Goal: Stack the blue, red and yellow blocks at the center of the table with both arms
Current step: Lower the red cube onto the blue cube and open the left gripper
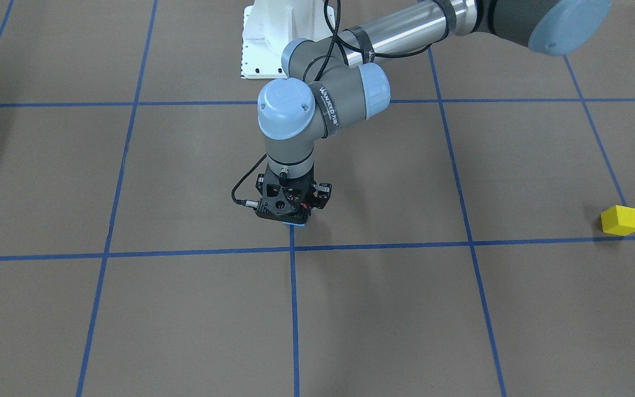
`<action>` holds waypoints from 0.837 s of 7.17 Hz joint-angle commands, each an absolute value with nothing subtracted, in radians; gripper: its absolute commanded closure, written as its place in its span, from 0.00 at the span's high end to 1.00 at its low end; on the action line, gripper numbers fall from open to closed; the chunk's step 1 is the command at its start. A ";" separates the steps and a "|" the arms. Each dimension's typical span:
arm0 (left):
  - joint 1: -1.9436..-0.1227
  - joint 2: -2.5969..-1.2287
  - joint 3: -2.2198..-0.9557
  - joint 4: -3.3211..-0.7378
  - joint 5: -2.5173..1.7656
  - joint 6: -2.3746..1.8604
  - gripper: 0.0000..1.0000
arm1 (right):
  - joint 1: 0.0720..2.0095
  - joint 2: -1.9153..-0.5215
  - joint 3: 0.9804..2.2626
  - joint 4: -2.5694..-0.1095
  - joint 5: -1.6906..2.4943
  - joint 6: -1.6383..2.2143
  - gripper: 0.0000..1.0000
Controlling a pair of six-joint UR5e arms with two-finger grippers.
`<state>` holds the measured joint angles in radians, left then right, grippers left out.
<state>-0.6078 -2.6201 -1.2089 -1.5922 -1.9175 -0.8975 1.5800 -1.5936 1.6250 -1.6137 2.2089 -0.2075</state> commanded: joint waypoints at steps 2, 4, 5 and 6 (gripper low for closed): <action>-0.604 -2.620 -1.207 -1.598 -1.917 -0.896 0.07 | 1.580 -1.592 1.624 -1.614 2.209 -0.207 1.00; -0.601 -2.619 -1.206 -1.600 -1.917 -0.888 0.18 | 1.580 -1.592 1.623 -1.614 2.209 -0.209 1.00; -0.600 -2.619 -1.206 -1.600 -1.917 -0.888 0.22 | 1.580 -1.592 1.623 -1.614 2.209 -0.207 1.00; -0.600 -2.619 -1.206 -1.601 -1.917 -0.887 0.23 | 1.580 -1.592 1.623 -1.614 2.209 -0.207 1.00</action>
<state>-0.6007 -2.6188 -1.2060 -1.6002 -1.9175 -0.8883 1.5800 -1.5923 1.6230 -1.6138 2.2089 -0.2076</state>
